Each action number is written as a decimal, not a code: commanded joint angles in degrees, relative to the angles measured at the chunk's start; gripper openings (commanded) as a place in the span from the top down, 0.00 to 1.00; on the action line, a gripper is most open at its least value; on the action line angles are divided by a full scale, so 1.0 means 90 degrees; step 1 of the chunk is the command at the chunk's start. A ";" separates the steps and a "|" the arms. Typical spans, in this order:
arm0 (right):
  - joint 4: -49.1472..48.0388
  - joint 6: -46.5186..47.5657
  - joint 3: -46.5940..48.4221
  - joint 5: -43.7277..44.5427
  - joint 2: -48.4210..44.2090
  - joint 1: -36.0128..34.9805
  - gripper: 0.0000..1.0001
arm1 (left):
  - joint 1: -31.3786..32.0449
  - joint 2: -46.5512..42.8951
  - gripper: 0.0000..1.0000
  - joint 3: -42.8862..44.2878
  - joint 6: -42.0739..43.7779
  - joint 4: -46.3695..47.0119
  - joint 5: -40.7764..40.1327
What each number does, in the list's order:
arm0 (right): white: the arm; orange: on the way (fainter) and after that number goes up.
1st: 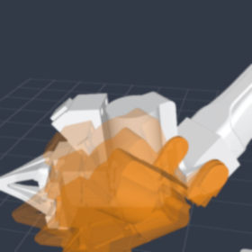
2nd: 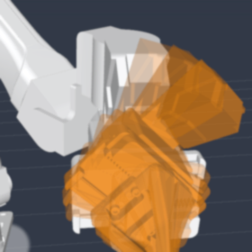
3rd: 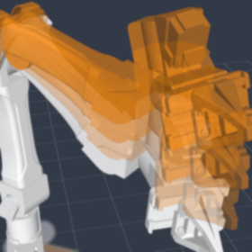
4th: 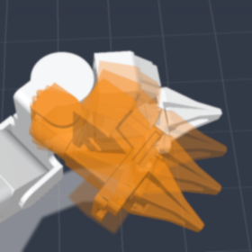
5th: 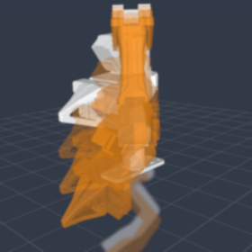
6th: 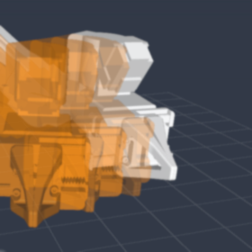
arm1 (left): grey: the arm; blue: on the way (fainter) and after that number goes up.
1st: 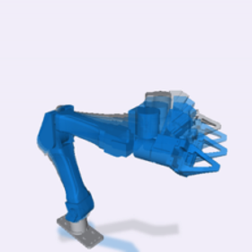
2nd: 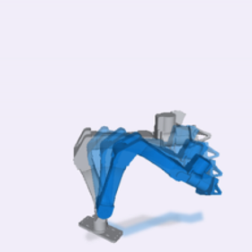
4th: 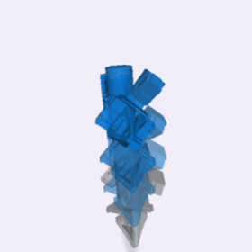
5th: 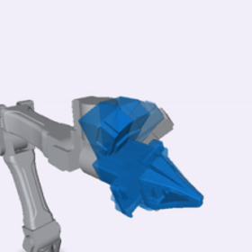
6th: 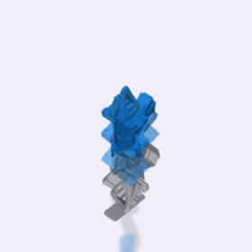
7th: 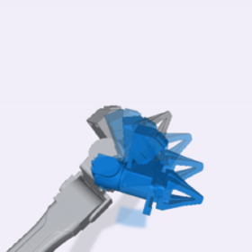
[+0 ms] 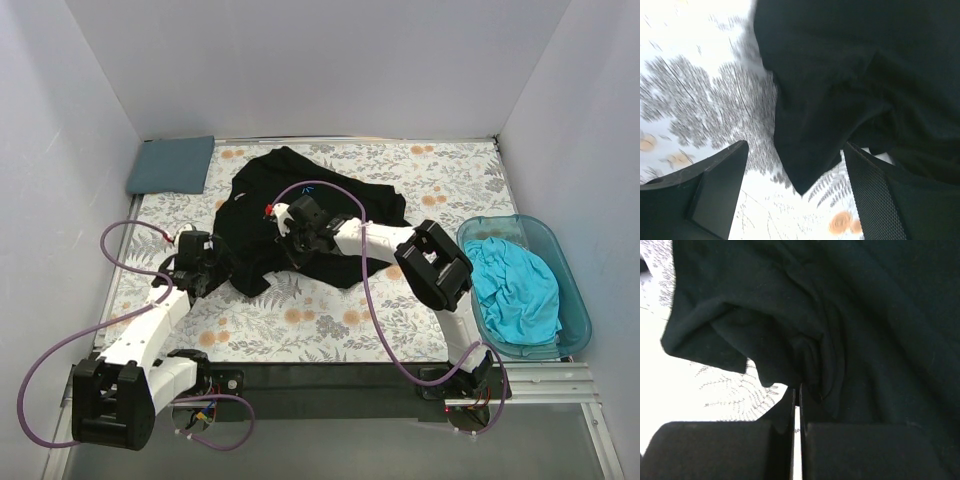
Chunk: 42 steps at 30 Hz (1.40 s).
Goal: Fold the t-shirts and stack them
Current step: Flatten the tshirt out
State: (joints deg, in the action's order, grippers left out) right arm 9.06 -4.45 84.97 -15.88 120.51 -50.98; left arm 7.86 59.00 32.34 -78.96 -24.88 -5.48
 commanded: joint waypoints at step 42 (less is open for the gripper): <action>-0.0401 -0.0707 -0.0046 -0.0687 -0.0118 -0.0009 0.99 | 0.1627 0.0035 0.48 -0.1416 -0.3190 0.0450 -0.1746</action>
State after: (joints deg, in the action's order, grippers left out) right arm 7.27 -10.46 84.95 -21.21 121.54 -51.00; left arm 22.44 56.47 20.03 -108.42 -18.41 -20.75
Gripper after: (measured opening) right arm 0.013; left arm 0.523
